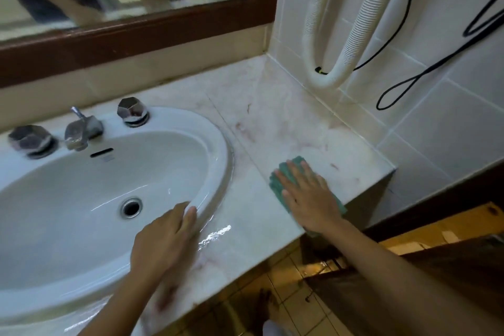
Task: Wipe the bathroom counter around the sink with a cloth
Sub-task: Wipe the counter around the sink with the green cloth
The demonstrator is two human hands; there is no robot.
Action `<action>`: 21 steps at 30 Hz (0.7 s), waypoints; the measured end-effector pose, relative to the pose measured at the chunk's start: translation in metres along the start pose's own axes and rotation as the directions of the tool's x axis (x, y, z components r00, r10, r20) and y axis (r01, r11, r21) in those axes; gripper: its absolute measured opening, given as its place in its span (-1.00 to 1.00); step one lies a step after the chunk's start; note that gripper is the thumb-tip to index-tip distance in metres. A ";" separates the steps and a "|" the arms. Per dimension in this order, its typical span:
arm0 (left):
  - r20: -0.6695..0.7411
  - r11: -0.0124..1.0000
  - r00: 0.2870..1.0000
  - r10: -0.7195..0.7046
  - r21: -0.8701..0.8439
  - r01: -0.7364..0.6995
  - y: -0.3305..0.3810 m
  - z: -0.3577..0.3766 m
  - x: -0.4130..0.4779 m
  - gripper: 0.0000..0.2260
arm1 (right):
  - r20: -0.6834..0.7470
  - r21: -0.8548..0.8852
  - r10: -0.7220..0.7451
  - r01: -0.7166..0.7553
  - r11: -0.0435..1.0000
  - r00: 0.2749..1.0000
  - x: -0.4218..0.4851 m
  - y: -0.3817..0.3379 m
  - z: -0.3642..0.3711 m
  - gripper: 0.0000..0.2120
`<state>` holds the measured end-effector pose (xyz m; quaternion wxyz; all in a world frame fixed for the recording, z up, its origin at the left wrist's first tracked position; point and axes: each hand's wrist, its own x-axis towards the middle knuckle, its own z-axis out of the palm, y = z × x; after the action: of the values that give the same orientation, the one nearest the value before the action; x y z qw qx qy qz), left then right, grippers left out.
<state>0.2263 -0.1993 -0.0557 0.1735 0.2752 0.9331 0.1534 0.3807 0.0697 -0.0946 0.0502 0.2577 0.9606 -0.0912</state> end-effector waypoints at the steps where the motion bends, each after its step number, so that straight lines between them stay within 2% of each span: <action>1: -0.038 1.000 0.999 0.000 0.005 0.000 -0.008 0.001 -0.006 -0.65 | -0.013 0.030 0.122 -0.122 0.992 0.992 0.009 -0.006 0.000 -0.49; 3: -0.121 0.998 0.992 0.023 0.053 -0.017 -0.022 0.007 -0.014 -0.57 | -0.052 0.100 0.295 -0.289 0.952 0.954 0.017 -0.038 0.004 -0.50; 5: -0.162 0.995 0.986 0.046 0.099 -0.030 -0.033 0.012 -0.021 -0.50 | -0.078 0.160 0.366 -0.351 0.923 0.927 0.007 -0.080 0.009 -0.49; 11: -0.317 0.998 0.947 -0.057 0.004 0.061 -0.073 0.010 -0.069 -0.56 | -0.100 0.204 0.300 -0.276 0.939 0.949 -0.061 -0.204 0.033 -0.38; 15: -0.322 0.992 0.941 -0.106 -0.095 0.079 -0.118 0.005 -0.104 -0.58 | -0.064 0.209 0.283 -0.264 0.942 0.957 -0.091 -0.271 0.046 -0.28; 17: -0.306 0.986 0.946 -0.107 -0.157 0.061 -0.132 0.004 -0.115 -0.56 | -0.061 0.190 0.165 -0.150 0.970 0.984 -0.109 -0.288 0.051 -0.32; 19: -0.300 0.983 0.947 -0.116 -0.172 0.066 -0.133 0.000 -0.121 -0.53 | -0.037 0.118 -0.066 0.070 0.991 0.997 -0.126 -0.277 0.057 -0.41; 21: -0.300 0.970 0.942 -0.152 -0.231 0.083 -0.129 -0.004 -0.119 -0.50 | 0.008 0.033 -0.300 0.300 0.953 0.954 -0.129 -0.240 0.055 -0.43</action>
<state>0.2595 -0.3710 -0.0728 0.0597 0.1705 0.9415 0.2846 0.3735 -0.2078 -0.0942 0.0380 0.1092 0.9866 -0.1147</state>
